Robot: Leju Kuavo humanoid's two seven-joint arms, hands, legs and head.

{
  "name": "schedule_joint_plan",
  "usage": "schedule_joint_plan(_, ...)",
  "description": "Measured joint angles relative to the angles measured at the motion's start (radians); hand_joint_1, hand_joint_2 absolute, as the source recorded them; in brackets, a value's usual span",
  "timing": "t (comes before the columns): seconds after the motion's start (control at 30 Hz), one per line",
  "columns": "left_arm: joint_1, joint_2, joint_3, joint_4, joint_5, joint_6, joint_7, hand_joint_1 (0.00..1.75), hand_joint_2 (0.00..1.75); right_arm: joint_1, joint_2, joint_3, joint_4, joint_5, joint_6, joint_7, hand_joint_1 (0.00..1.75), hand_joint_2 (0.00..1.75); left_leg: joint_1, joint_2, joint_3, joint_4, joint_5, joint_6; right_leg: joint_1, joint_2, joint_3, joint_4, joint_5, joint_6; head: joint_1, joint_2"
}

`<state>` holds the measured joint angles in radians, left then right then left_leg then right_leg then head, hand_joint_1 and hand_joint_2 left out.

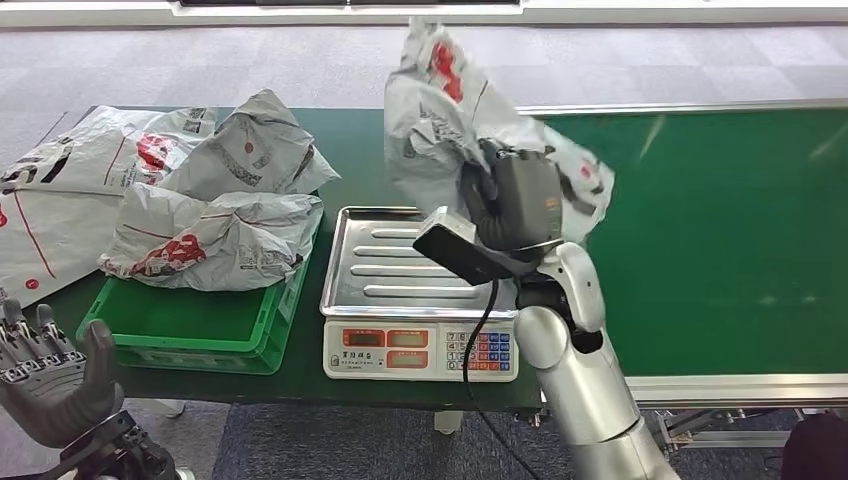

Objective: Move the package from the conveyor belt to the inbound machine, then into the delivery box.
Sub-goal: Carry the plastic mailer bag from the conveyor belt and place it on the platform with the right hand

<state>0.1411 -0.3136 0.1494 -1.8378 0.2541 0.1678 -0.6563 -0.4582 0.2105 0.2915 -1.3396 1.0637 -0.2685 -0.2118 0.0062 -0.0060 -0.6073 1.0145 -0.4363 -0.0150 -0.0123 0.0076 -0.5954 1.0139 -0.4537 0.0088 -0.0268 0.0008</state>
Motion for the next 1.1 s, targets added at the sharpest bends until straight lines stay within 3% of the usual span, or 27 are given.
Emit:
schedule_joint_plan(0.27,-0.027,0.007,-0.029,0.036,0.000,0.002,0.001,0.00,1.75,-0.113,0.027,0.108,0.333,-0.094,0.023,-0.049,1.75,1.75,0.000,-0.001,-0.002,0.000,0.000,0.000,0.000,0.000,-0.002,0.000,0.000,0.000,0.000,0.000)
schedule_joint_plan(0.57,-0.045,0.011,-0.033,0.056,0.000,0.003,0.001,0.00,1.75,-0.168,0.054,0.138,0.452,-0.106,0.029,-0.065,1.75,1.75,0.000,-0.001,-0.002,0.000,0.000,0.000,0.000,0.000,-0.003,0.000,0.000,0.000,0.000,0.000)
schedule_joint_plan(0.6,-0.045,0.011,-0.033,0.058,0.000,0.004,0.001,0.00,1.75,-0.171,0.056,0.140,0.460,-0.109,0.030,-0.072,1.31,1.75,0.000,-0.001,-0.002,0.000,0.000,0.000,0.000,0.000,-0.003,0.000,0.000,0.000,0.000,0.000)
schedule_joint_plan(0.7,-0.056,0.012,-0.033,0.064,0.002,0.007,0.000,0.00,1.75,-0.181,0.062,0.155,0.488,-0.131,0.022,-0.105,0.00,0.44,0.000,0.000,-0.003,0.000,0.000,0.000,0.000,0.000,-0.003,0.000,0.000,0.000,0.000,0.000)
schedule_joint_plan(0.73,-0.062,0.013,-0.033,0.066,0.003,0.009,0.000,0.00,1.75,-0.183,0.065,0.160,0.497,-0.146,0.013,-0.114,0.00,0.00,0.000,0.000,-0.003,0.000,0.000,0.000,0.000,0.000,-0.003,0.000,0.000,0.000,0.000,0.000)
schedule_joint_plan(0.9,-0.074,0.015,-0.033,0.070,0.004,0.020,-0.004,0.00,1.75,-0.186,0.071,0.165,0.491,-0.233,-0.060,-0.160,0.00,0.00,0.000,0.000,-0.003,0.000,0.000,0.000,0.000,0.000,-0.004,0.000,0.000,0.000,0.000,0.000)
schedule_joint_plan(1.1,-0.073,0.016,-0.033,0.068,0.002,0.024,-0.011,0.00,1.75,-0.181,0.062,0.165,0.403,-0.250,-0.056,-0.151,0.00,0.00,0.000,0.000,-0.003,0.000,0.000,0.000,0.000,0.000,-0.004,0.000,0.000,0.000,0.000,0.000)
